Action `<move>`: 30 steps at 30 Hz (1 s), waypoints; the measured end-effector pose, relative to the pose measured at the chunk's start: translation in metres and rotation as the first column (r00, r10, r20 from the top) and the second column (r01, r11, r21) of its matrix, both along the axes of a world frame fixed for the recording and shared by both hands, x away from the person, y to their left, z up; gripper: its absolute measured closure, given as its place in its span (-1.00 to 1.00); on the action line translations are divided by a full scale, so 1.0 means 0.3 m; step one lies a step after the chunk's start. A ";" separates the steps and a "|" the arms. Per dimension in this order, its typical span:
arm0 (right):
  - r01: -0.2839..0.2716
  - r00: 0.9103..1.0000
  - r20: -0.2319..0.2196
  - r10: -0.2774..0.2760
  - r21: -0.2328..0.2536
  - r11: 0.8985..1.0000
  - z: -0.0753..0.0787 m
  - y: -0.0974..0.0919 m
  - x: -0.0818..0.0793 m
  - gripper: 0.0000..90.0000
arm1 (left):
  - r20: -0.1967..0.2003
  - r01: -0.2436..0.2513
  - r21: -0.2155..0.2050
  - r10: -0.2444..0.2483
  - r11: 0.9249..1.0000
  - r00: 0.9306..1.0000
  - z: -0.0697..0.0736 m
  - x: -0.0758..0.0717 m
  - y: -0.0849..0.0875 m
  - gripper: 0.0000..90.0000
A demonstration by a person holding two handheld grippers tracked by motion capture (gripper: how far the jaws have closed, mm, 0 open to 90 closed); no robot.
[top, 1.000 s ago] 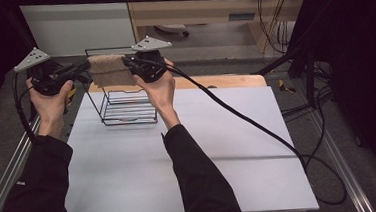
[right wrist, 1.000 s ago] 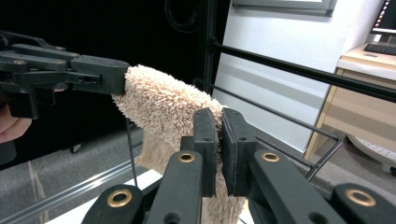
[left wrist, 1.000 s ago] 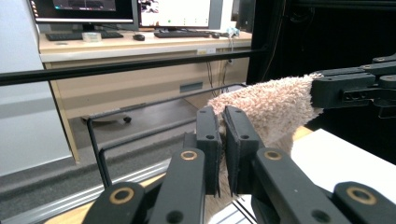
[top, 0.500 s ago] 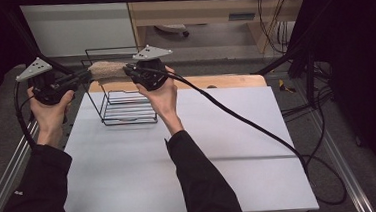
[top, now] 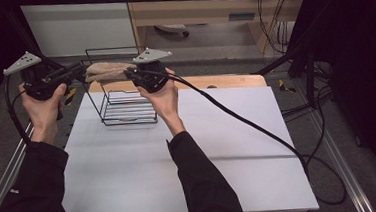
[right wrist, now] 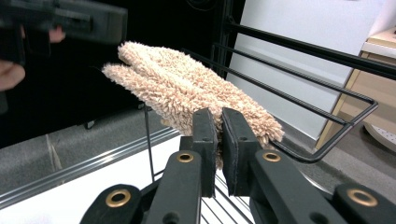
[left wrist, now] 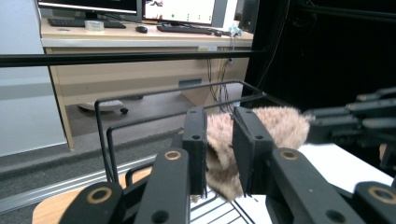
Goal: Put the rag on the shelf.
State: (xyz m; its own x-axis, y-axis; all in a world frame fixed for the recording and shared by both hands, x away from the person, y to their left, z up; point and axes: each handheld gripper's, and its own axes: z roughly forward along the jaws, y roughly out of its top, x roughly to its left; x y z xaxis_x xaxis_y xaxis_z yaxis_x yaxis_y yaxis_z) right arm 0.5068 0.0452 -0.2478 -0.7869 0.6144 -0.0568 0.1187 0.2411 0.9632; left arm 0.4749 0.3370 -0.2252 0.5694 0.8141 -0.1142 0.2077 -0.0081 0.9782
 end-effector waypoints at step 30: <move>-0.035 0.999 -0.009 0.035 0.012 0.999 0.024 -0.015 -0.019 0.55 | -0.105 0.047 0.159 -0.030 0.986 0.994 -0.093 0.031 -0.062 1.00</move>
State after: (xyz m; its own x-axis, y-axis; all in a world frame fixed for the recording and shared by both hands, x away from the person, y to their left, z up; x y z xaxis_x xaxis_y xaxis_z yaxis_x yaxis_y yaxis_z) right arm 0.5010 0.0407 -0.2406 -0.8085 0.5870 -0.0423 0.1197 0.2343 0.9648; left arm 0.4843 0.3183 -0.2530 0.5927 0.8043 -0.0427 0.3027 -0.1733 0.9372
